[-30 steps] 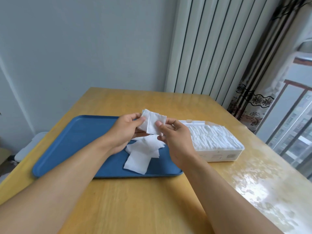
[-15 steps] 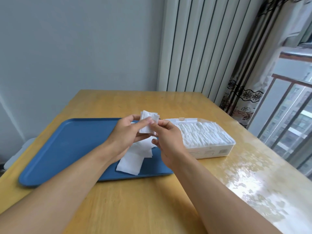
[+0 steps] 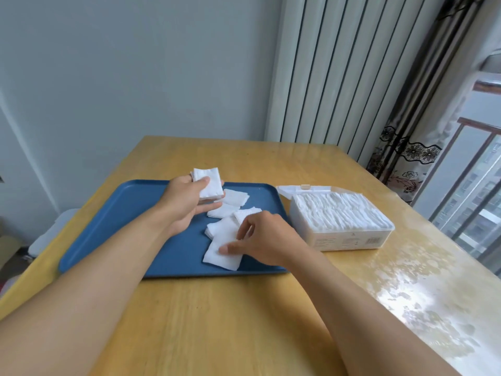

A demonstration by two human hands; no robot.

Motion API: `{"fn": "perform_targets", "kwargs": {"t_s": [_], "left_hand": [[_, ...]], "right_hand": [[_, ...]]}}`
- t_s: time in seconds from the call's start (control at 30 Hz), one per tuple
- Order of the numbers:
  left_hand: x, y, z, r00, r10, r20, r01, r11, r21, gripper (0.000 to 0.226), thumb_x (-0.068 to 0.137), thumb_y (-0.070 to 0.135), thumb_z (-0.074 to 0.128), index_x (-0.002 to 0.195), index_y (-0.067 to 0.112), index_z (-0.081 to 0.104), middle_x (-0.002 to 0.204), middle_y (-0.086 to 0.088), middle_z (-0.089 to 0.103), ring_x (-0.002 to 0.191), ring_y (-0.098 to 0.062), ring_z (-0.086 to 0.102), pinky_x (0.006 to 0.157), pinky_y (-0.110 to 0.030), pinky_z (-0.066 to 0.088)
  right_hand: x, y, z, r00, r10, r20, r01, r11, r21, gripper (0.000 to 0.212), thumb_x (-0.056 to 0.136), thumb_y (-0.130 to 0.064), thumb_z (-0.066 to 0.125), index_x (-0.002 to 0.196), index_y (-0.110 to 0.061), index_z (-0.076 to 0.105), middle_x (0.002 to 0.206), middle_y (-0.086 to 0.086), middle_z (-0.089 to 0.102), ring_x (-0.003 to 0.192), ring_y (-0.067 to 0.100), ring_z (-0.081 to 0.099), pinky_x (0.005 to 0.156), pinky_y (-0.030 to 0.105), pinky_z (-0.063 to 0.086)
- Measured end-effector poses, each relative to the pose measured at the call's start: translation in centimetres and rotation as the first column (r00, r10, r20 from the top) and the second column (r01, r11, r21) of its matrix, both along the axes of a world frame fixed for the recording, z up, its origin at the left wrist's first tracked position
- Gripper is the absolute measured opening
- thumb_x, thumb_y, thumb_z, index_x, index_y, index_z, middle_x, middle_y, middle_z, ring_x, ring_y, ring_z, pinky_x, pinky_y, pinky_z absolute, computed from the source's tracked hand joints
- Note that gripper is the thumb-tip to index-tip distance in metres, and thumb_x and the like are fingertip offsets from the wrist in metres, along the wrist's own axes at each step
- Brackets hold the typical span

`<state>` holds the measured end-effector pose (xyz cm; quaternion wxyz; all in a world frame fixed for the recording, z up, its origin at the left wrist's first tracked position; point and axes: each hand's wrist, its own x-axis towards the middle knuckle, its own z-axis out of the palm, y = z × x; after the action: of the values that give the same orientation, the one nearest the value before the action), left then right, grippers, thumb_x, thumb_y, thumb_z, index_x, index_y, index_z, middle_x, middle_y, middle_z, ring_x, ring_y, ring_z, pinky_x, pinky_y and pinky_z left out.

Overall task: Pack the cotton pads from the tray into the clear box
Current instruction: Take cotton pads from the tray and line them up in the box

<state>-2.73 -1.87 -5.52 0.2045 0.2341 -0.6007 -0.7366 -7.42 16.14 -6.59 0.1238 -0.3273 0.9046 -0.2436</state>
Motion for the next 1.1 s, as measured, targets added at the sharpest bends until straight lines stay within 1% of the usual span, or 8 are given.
{"fn": "perform_targets", "kwargs": {"t_s": [0.1, 0.2, 0.37, 0.57, 0.77, 0.87, 1.0, 1.1], "left_hand": [[0.3, -0.1, -0.4, 0.998, -0.052, 0.043, 0.051, 0.999, 0.005, 0.026, 0.108, 0.013, 0.046, 0.127, -0.002, 0.058, 0.114, -0.014, 0.074, 0.1, -0.029, 0.074, 0.09, -0.042, 0.06], [0.2, 0.3, -0.4, 0.997, -0.071, 0.042, 0.071, 0.997, -0.006, 0.026, 0.109, 0.011, 0.045, 0.127, -0.001, 0.058, 0.117, -0.015, 0.073, 0.103, -0.031, 0.074, 0.095, -0.043, 0.058], [0.1, 1.7, -0.3, 0.988, -0.155, 0.013, 0.155, 0.987, -0.046, 0.024, 0.105, 0.005, 0.049, 0.124, 0.001, 0.064, 0.116, -0.016, 0.075, 0.106, -0.03, 0.073, 0.094, -0.045, 0.059], [0.2, 3.2, 0.1, 0.982, -0.187, -0.022, 0.187, 0.982, 0.007, 0.044, 0.096, -0.011, 0.032, 0.123, -0.002, 0.065, 0.113, -0.026, 0.073, 0.094, -0.03, 0.069, 0.085, -0.038, 0.062], [-0.4, 3.6, 0.0, 0.962, -0.229, -0.147, 0.253, 0.951, 0.18, 0.063, 0.099, 0.051, 0.052, 0.131, -0.003, 0.06, 0.125, -0.029, 0.067, 0.102, -0.035, 0.066, 0.086, -0.041, 0.056], [-0.4, 4.2, 0.0, 0.955, -0.273, -0.119, 0.281, 0.958, 0.058, 0.056, 0.093, 0.044, 0.063, 0.126, -0.002, 0.064, 0.121, -0.023, 0.071, 0.096, -0.028, 0.068, 0.085, -0.033, 0.059], [-0.4, 4.2, -0.1, 0.975, -0.203, -0.088, 0.19, 0.973, -0.132, 0.022, 0.107, 0.02, 0.05, 0.116, 0.008, 0.067, 0.114, -0.008, 0.077, 0.1, -0.023, 0.075, 0.087, -0.032, 0.059], [-0.5, 2.7, 0.1, 0.994, -0.042, -0.105, 0.026, 0.988, -0.152, 0.018, 0.108, 0.018, 0.048, 0.111, 0.014, 0.065, 0.112, -0.008, 0.076, 0.104, -0.021, 0.074, 0.091, -0.033, 0.059]], "right_hand": [[0.2, 0.0, 0.3, 1.0, 0.024, -0.005, -0.023, 0.997, 0.073, 0.045, 0.068, -0.059, 0.086, 0.081, -0.023, 0.062, 0.075, -0.012, 0.062, 0.069, 0.006, 0.055, 0.059, 0.027, 0.042], [-0.1, 0.5, 1.2, 0.977, 0.042, 0.21, -0.001, 0.981, -0.193, 0.036, 0.076, -0.037, 0.089, 0.077, -0.018, 0.058, 0.069, -0.008, 0.059, 0.054, 0.003, 0.051, 0.051, 0.016, 0.037], [-0.4, 0.0, 1.7, 0.754, 0.254, 0.605, 0.34, 0.638, -0.691, 0.016, 0.09, -0.002, 0.073, 0.096, -0.004, 0.058, 0.08, 0.011, 0.071, 0.068, 0.022, 0.071, 0.082, 0.032, 0.061], [-0.4, -0.3, 1.0, 0.627, 0.271, 0.73, 0.557, 0.499, -0.664, 0.016, 0.093, -0.006, 0.071, 0.105, -0.004, 0.06, 0.093, 0.016, 0.076, 0.078, 0.023, 0.074, 0.092, 0.03, 0.058], [-0.4, -0.5, 0.9, 0.53, 0.342, 0.776, 0.637, 0.444, -0.63, 0.019, 0.094, -0.007, 0.071, 0.11, -0.002, 0.063, 0.082, 0.005, 0.075, 0.072, 0.013, 0.07, 0.074, 0.019, 0.059], [-0.6, -0.5, 0.8, 0.51, 0.353, 0.784, 0.648, 0.442, -0.621, 0.021, 0.092, -0.006, 0.072, 0.111, 0.0, 0.064, 0.078, 0.002, 0.073, 0.07, 0.011, 0.067, 0.068, 0.017, 0.057], [-0.9, -0.5, 0.3, 0.676, 0.226, 0.701, 0.502, 0.556, -0.663, 0.031, 0.09, -0.011, 0.076, 0.118, 0.0, 0.066, 0.09, 0.003, 0.073, 0.067, 0.009, 0.066, 0.068, 0.02, 0.055], [-1.1, -0.4, -0.3, 0.973, -0.154, 0.172, 0.222, 0.823, -0.523, 0.014, 0.091, -0.025, 0.074, 0.103, -0.019, 0.07, 0.091, -0.01, 0.069, 0.071, 0.005, 0.062, 0.064, 0.026, 0.05]]}}
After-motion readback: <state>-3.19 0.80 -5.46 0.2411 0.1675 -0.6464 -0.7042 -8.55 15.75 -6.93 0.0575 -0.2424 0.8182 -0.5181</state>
